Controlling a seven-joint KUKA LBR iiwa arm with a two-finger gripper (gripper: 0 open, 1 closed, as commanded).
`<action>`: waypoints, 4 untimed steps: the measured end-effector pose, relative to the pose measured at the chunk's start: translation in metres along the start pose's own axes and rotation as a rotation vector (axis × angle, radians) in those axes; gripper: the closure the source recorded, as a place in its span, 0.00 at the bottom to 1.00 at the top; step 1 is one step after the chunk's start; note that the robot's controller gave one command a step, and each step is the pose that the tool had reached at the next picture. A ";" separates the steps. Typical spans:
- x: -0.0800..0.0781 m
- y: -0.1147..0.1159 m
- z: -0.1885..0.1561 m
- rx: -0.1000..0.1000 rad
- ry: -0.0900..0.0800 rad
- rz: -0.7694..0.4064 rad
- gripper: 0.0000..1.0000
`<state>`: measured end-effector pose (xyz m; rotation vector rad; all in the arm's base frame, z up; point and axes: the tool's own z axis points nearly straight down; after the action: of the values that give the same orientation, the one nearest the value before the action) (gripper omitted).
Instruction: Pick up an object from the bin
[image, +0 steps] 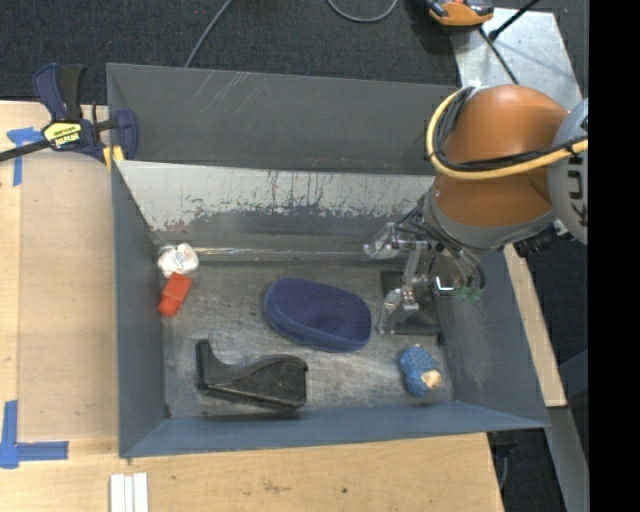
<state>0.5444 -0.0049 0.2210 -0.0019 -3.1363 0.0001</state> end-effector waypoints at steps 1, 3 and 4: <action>-0.024 0.031 0.149 0.000 -0.007 0.092 0.00; -0.014 0.064 0.119 -0.002 -0.011 0.293 0.00; -0.011 0.073 0.146 -0.003 -0.008 0.556 0.00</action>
Offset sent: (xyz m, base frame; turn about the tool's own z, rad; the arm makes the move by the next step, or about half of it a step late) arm 0.0215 0.0311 -0.1510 0.0929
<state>0.5547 0.0679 0.0746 -0.8643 -3.0234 -0.0022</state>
